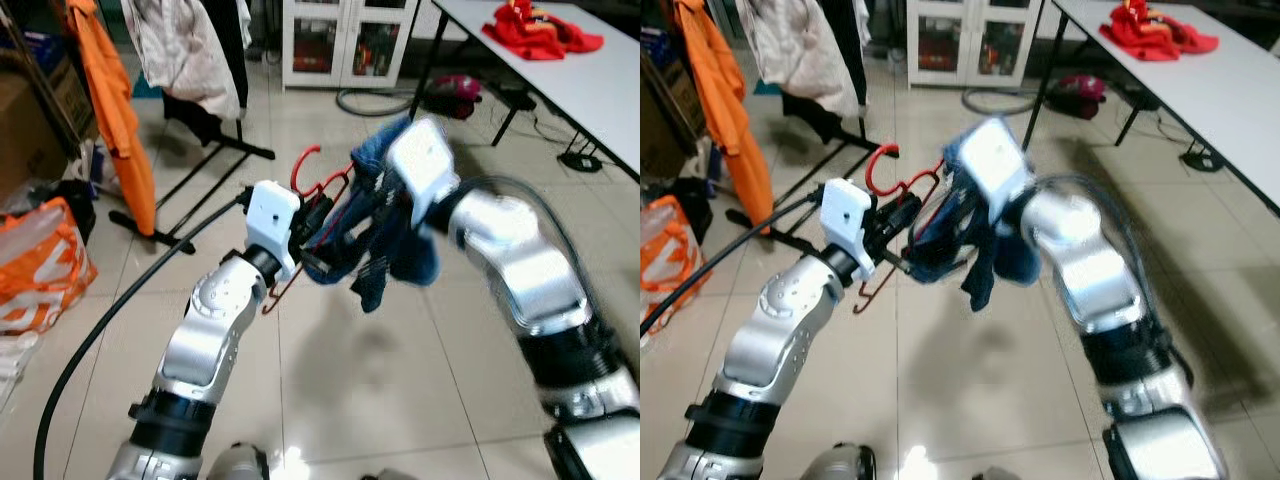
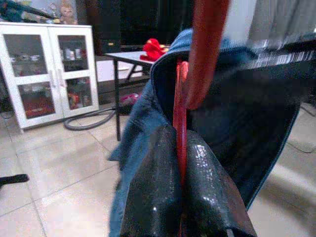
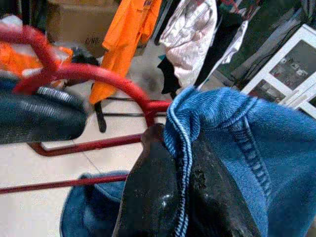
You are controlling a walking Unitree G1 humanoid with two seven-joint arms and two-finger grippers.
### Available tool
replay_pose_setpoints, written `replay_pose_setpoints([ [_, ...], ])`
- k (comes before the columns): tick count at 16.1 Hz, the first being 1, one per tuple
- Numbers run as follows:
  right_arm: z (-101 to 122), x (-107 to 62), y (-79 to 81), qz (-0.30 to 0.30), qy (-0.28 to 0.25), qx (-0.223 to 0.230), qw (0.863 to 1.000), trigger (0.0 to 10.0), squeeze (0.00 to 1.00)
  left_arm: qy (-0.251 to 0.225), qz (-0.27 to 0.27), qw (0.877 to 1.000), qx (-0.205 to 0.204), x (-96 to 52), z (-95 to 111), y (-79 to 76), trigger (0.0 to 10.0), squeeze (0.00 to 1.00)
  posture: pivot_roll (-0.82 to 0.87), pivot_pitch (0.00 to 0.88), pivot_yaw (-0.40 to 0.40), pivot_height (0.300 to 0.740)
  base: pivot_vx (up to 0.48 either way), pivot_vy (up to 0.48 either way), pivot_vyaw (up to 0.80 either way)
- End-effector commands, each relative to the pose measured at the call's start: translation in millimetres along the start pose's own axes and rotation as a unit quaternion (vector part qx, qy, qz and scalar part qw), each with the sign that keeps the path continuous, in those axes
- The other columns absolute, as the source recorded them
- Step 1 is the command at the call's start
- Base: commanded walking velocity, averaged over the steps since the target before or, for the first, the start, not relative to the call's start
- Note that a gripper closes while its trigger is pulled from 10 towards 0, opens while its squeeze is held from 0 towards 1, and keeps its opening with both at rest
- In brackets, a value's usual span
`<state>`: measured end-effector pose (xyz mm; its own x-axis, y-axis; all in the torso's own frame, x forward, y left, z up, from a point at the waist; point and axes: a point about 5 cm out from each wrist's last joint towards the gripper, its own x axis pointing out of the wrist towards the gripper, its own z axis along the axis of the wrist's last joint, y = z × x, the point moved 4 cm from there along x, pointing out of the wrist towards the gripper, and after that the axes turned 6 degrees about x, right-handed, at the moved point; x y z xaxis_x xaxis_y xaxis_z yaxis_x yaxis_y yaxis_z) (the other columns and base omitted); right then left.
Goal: Hang hanger
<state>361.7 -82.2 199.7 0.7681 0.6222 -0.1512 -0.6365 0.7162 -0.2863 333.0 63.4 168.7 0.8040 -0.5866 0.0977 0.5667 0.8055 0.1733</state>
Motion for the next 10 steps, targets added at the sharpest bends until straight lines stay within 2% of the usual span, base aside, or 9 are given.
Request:
replay_pose_setpoints([
  [1, -10, -2.6, -2.2, -0.001, 0.006, -0.011, 1.0, 10.0, 0.0, -0.032, -0.041, 0.999, -0.007, 3.5, 15, -15.2, 10.0, 0.0, 0.01, 0.058, -0.075, 0.74, 0.0, 0.0, 0.0],
  [2, -26, -7.2, -1.6, -0.004, 0.017, -0.002, 1.0, 10.0, 0.0, -0.022, -0.085, 0.996, -0.02, -2.5, 10, -27.0, 10.0, 0.0, 0.01, 0.06, -0.077, 0.74, 0.0, 0.0, 0.0],
  [4, -37, -13.4, 2.7, 0.009, 0.025, 0.012, 1.0, 10.0, 0.0, -0.008, -0.141, 0.99, -0.016, -12.8, 3, -37.1, 10.0, 0.0, 0.02, 0.066, -0.078, 0.74, 0.0, 0.0, 0.0],
  [5, -45, -21.1, 6.4, 0.031, 0.029, 0.026, 0.999, 10.0, 0.0, 0.014, -0.204, 0.979, -0.022, -27.0, -5, -43.6, 10.0, 0.0, 0.03, 0.067, -0.074, 0.74, 0.0, 0.0, 0.0],
  [6, -46, -24.7, 7.5, 0.044, 0.028, 0.033, 0.998, 10.0, 0.0, 0.024, -0.234, 0.971, -0.034, -34.4, -7, -46.0, 10.0, 0.0, 0.03, 0.067, -0.072, 0.74, 0.0, 0.0, 0.0],
  [8, -50, -34.4, 7.8, 0.08, 0.026, 0.04, 0.996, 10.0, 0.0, 0.049, -0.311, 0.947, -0.055, -52.6, -9, -44.8, 10.0, 0.0, 0.03, 0.068, -0.062, 0.74, 0.0, 0.0, 0.0],
  [9, -51, -37.5, 8.7, 0.095, 0.027, 0.039, 0.994, 10.0, 0.0, 0.058, -0.327, 0.942, -0.055, -56.0, -10, -37.3, 10.0, 0.0, 0.03, 0.067, -0.06, 0.74, 0.0, 0.0, 0.0],
  [10, -49, -39.2, 9.2, 0.103, 0.024, 0.041, 0.993, 10.0, 0.0, 0.057, -0.328, 0.942, -0.05, -55.2, -9, -31.6, 10.0, 0.0, 0.03, 0.067, -0.06, 0.74, 0.0, 0.0, 0.0],
])
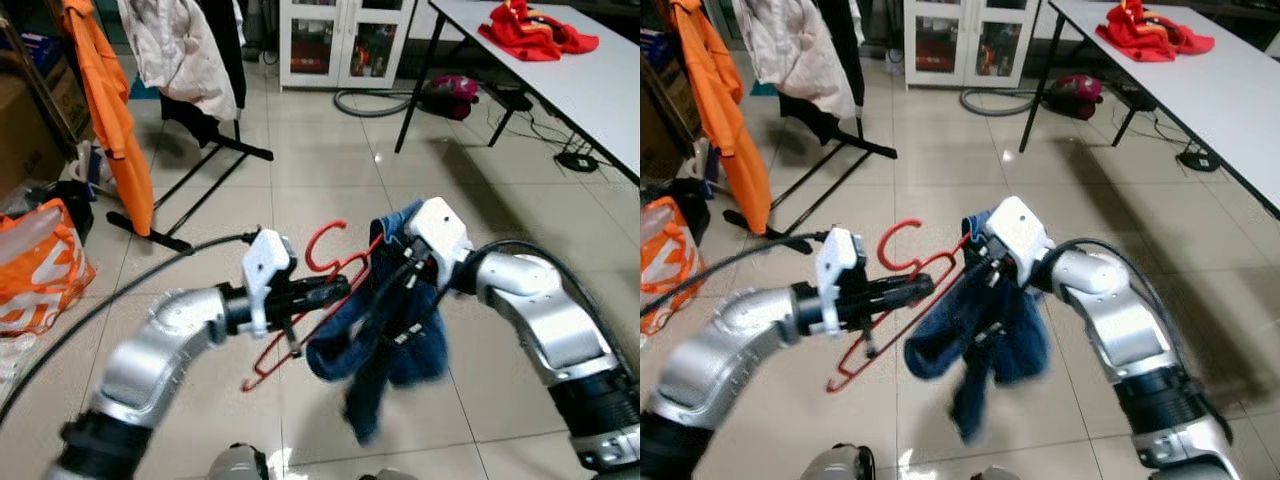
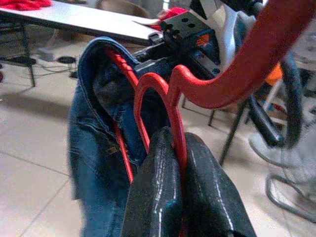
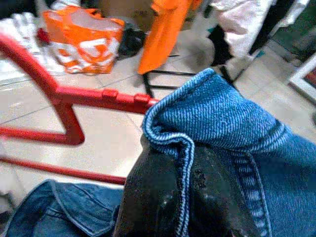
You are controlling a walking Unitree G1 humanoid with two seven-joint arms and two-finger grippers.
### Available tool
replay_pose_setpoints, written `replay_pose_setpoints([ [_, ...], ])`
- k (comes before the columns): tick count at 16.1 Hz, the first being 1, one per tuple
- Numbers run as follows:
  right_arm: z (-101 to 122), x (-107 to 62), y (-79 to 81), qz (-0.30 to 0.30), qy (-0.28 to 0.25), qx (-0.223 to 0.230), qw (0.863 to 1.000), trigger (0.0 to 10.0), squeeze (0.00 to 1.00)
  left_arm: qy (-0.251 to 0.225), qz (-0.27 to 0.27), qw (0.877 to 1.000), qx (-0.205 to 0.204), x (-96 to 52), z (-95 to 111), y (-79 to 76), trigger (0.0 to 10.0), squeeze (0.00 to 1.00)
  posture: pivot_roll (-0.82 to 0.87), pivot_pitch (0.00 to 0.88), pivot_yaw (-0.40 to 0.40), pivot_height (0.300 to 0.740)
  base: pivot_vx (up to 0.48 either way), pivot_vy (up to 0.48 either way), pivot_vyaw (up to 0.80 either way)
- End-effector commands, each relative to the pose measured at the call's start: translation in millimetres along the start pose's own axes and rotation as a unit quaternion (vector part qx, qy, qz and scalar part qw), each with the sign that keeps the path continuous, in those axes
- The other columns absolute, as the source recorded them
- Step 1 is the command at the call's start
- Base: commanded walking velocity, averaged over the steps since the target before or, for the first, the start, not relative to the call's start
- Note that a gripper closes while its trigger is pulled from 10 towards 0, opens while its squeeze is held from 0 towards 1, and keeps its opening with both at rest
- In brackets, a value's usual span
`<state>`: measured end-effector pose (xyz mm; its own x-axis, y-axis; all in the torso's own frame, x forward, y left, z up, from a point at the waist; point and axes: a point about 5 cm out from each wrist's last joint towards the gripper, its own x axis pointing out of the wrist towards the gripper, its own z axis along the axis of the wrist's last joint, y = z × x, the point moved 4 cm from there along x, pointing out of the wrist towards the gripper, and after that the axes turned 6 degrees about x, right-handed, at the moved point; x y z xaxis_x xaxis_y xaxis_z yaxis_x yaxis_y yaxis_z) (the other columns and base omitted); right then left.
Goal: Hang hanger
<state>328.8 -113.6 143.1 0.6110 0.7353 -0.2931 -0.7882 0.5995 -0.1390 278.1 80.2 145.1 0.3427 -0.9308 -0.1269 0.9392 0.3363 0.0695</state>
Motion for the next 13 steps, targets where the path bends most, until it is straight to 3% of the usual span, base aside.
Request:
replay_pose_setpoints([
  [1, 14, -7.1, -2.2, 0.005, -0.027, -0.011, 1.0, 10.0, 0.0, -0.015, -0.031, 0.999, 0.011, 3.8, 9, -3.0, 10.0, 0.0, 0.03, 0.067, -0.059, 0.74, 0.0, 0.0, 0.0],
  [2, 18, -8.6, -1.7, 0.013, -0.031, -0.01, 0.999, 10.0, 0.0, -0.014, -0.036, 0.999, 0.02, 3.6, 12, -1.5, 10.0, 0.0, 0.03, 0.066, -0.059, 0.74, 0.0, 0.0, 0.0],
  [5, 46, -19.5, 1.7, 0.052, -0.052, -0.019, 0.997, 10.0, 0.0, 0.049, -0.009, 0.996, 0.069, 2.5, -8, 16.3, 10.0, 0.0, 0.03, 0.066, -0.061, 0.74, 0.0, 0.0, 0.0],
  [8, 55, -23.4, 9.0, 0.076, -0.051, -0.036, 0.995, 10.0, 0.0, 0.07, 0.021, 0.994, 0.084, 1.8, -16, 29.7, 10.0, 0.0, 0.03, 0.064, -0.06, 0.74, 0.0, 0.0, 0.0],
  [11, 63, -22.9, 31.8, 0.122, -0.052, -0.048, 0.99, 10.0, 0.0, 0.06, 0.048, 0.994, 0.077, 5.5, -18, 38.6, 10.0, 0.0, 0.02, 0.061, -0.057, 0.74, 0.0, 0.0, 0.0],
  [13, 62, -23.1, 37.4, 0.133, -0.047, -0.047, 0.989, 10.0, 0.0, 0.051, 0.061, 0.994, 0.077, 7.6, -15, 42.9, 10.0, 0.0, 0.02, 0.057, -0.058, 0.74, 0.0, 0.0, 0.0],
])
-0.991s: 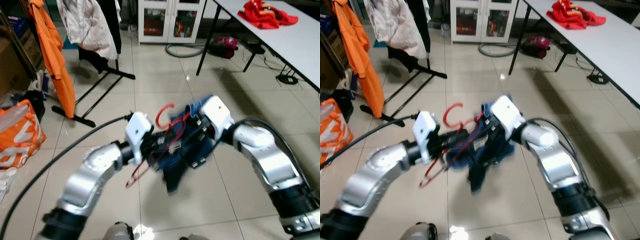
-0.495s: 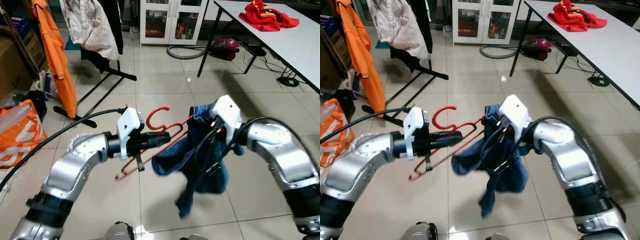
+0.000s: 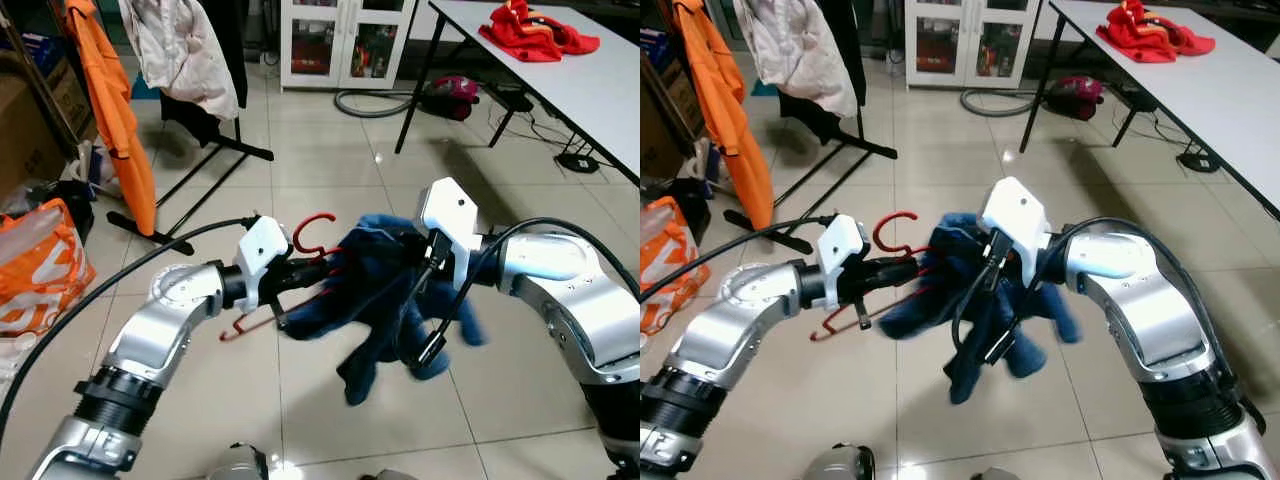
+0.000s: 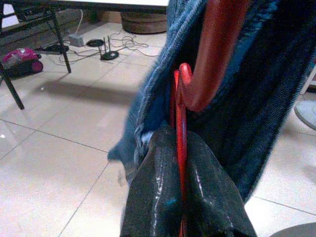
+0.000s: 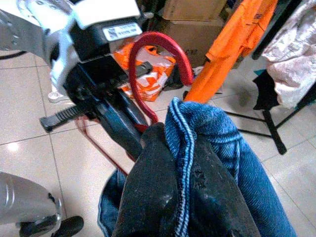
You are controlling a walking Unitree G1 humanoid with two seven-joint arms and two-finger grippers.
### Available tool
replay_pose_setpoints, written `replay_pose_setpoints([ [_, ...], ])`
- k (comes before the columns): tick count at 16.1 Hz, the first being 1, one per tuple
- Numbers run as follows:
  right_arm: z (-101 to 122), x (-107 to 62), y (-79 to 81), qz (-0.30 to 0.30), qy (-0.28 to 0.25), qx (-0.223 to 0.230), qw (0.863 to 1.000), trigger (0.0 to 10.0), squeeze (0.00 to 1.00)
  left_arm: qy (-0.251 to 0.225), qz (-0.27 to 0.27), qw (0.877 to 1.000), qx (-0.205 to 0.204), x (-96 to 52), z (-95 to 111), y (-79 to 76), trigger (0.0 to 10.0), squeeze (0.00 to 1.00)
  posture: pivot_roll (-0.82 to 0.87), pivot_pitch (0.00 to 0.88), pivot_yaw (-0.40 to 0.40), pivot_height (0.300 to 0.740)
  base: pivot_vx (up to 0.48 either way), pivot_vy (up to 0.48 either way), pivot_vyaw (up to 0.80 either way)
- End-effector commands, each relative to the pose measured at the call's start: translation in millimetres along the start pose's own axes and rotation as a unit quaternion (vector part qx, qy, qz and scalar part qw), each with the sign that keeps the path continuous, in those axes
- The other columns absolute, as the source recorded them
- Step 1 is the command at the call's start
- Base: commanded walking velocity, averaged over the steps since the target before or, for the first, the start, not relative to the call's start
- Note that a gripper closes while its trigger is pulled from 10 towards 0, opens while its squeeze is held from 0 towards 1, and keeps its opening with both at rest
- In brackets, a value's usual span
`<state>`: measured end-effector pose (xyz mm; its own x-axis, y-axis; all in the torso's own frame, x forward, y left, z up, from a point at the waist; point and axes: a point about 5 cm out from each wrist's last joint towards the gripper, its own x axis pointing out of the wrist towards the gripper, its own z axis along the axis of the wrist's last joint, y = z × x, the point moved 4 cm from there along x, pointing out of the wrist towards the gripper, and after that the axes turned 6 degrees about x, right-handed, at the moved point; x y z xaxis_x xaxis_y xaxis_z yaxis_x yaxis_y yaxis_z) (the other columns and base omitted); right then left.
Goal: Hang hanger
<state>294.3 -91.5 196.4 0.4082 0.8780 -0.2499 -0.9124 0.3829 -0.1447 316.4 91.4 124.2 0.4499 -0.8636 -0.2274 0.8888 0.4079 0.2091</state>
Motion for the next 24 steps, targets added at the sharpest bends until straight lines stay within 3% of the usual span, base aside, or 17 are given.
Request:
replay_pose_setpoints([
  [1, 2, -1.1, 6.5, 0.017, 0.004, -0.009, 1.0, 10.0, 0.0, -0.015, 0.016, 1.0, 0.015, 2.6, 10, 8.8, 10.0, 0.0, 0.02, 0.056, -0.059, 0.74, 0.0, 0.0, 0.0],
  [3, -20, 2.1, 14.4, 0.025, 0.05, -0.018, 0.998, 10.0, 0.0, -0.037, 0.007, 0.999, 0.015, 5.4, 20, 6.3, 10.0, 0.0, 0.02, 0.054, -0.058, 0.74, 0.0, 0.0, 0.0],
  [5, -37, 1.8, 2.1, -0.011, 0.084, -0.038, 0.996, 10.0, 0.0, -0.046, -0.024, 0.998, 0.018, 4.6, 26, -5.5, 10.0, 0.0, 0.02, 0.052, -0.056, 0.74, 0.0, 0.0, 0.0],
  [7, -42, 2.8, -8.7, -0.048, 0.095, -0.057, 0.993, 10.0, 0.0, -0.049, -0.024, 0.998, 0.017, 3.1, 28, -6.5, 10.0, 0.0, 0.02, 0.053, -0.056, 0.74, 0.0, 0.0, 0.0],
  [10, -45, 8.6, -12.9, -0.071, 0.094, -0.066, 0.991, 10.0, 0.0, -0.057, -0.022, 0.998, 0.012, 2.0, 32, -7.2, 10.0, 0.0, 0.02, 0.051, -0.059, 0.74, 0.0, 0.0, 0.0],
  [15, -61, 10.7, 8.3, -0.024, 0.117, -0.071, 0.99, 10.0, 0.0, -0.066, -0.006, 0.998, -0.005, 8.5, 30, -17.7, 10.0, 0.0, 0.03, 0.051, -0.063, 0.74, 0.0, 0.0, 0.0],
  [20, -48, 14.5, 16.9, 0.001, 0.087, -0.056, 0.995, 10.0, 0.0, -0.066, -0.017, 0.998, -0.009, 13.0, 30, -24.5, 10.0, 0.0, 0.02, 0.054, -0.06, 0.74, 0.0, 0.0, 0.0],
  [21, -49, 14.1, 16.0, -0.001, 0.089, -0.057, 0.994, 10.0, 1.0, -0.067, -0.014, 0.998, -0.009, 13.2, 31, -23.3, 10.0, 0.0, 0.02, 0.054, -0.06, 0.74, 0.0, 0.0, 0.0],
  [24, -48, 13.1, 16.2, -0.001, 0.086, -0.057, 0.995, 10.0, 1.0, -0.07, -0.005, 0.998, -0.006, 13.5, 32, -20.1, 10.0, 0.0, 0.02, 0.053, -0.059, 0.74, 0.0, 0.0, 0.0],
])
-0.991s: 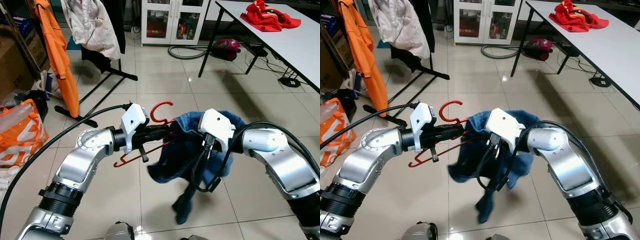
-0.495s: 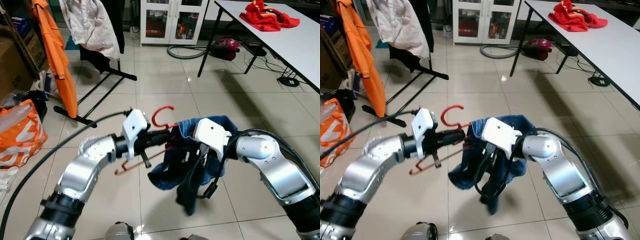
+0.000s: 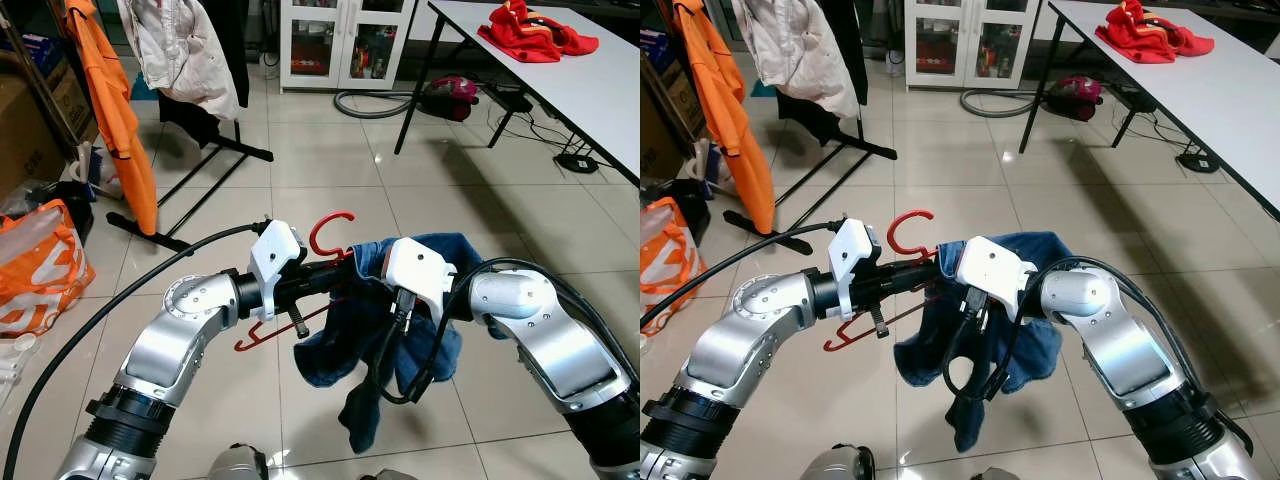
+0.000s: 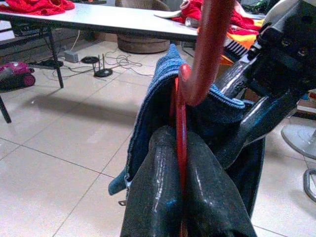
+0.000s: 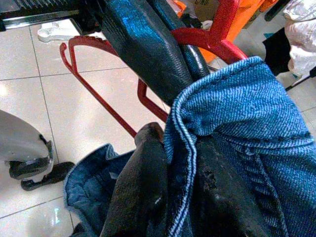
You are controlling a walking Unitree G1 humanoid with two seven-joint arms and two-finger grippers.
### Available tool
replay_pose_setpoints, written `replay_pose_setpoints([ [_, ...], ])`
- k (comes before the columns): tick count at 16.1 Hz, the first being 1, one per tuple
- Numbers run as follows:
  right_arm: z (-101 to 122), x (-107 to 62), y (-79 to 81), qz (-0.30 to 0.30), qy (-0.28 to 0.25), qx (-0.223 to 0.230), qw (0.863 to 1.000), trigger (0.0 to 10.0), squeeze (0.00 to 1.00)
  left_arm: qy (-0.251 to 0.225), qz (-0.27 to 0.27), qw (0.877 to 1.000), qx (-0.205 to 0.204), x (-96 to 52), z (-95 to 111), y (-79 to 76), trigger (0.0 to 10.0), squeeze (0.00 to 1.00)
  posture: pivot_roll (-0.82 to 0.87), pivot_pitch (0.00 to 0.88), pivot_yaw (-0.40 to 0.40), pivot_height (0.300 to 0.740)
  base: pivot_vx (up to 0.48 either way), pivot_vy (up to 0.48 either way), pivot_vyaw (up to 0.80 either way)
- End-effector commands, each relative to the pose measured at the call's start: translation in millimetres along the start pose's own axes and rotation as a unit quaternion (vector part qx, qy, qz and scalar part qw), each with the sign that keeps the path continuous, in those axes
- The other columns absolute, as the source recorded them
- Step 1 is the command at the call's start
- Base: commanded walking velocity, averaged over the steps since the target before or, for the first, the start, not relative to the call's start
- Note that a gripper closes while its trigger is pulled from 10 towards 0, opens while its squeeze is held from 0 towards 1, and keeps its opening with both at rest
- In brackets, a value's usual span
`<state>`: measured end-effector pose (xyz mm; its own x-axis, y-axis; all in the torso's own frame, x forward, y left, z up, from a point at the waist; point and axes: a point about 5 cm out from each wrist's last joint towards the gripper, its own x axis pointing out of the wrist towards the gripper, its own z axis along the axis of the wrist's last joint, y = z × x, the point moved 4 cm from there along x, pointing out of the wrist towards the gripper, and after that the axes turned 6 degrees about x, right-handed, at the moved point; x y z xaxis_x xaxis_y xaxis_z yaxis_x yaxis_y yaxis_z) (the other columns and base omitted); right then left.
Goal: Hang hanger
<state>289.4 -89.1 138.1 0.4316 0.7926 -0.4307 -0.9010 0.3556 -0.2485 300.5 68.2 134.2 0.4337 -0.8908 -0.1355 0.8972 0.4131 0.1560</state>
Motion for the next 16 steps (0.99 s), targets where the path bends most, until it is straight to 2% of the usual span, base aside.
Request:
replay_pose_setpoints([
  [1, 11, -4.5, -0.5, 0.001, -0.023, -0.003, 1.0, 10.0, 1.0, -0.021, 0.001, 1.0, 0.023, 4.4, 15, 2.4, 10.0, 0.0, 0.02, 0.053, -0.06, 0.74, 0.0, 0.0, 0.0],
  [4, 15, -7.6, -5.7, -0.006, -0.03, -0.001, 1.0, 10.0, 1.0, -0.015, 0.003, 1.0, 0.027, 3.6, 12, 5.3, 10.0, 0.0, 0.02, 0.054, -0.06, 0.74, 0.0, 0.0, 0.0],
  [11, 7, -17.7, -5.5, 0.007, 0.003, 0.004, 1.0, 10.0, 1.0, -0.004, 0.004, 0.999, 0.037, 3.2, 8, 8.2, 10.0, 0.0, 0.01, 0.054, -0.062, 0.74, 0.0, 0.0, 0.0],
  [12, 7, -19.4, -5.3, 0.008, 0.008, 0.003, 1.0, 10.0, 0.11, -0.003, 0.004, 0.999, 0.037, 3.3, 8, 8.3, 10.0, 0.0, 0.01, 0.054, -0.062, 0.74, 0.0, 0.0, 0.0],
  [13, 8, -22.0, -5.0, 0.012, 0.007, 0.006, 1.0, 10.0, 0.0, -0.003, 0.004, 0.999, 0.038, 3.3, 7, 8.5, 10.0, 0.0, 0.01, 0.055, -0.063, 0.74, 0.0, 0.0, 0.0],
  [15, 11, -25.2, -4.7, 0.015, 0.006, 0.009, 1.0, 10.0, 0.0, -0.002, 0.005, 0.999, 0.038, 3.4, 7, 8.9, 10.0, 0.0, 0.01, 0.056, -0.063, 0.74, 0.0, 0.0, 0.0],
  [16, 18, -32.0, -5.1, 0.022, -0.001, 0.01, 1.0, 10.0, 0.0, -0.002, 0.006, 0.999, 0.039, 3.5, 7, 9.2, 10.0, 0.0, 0.01, 0.057, -0.064, 0.74, 0.0, 0.0, 0.0],
])
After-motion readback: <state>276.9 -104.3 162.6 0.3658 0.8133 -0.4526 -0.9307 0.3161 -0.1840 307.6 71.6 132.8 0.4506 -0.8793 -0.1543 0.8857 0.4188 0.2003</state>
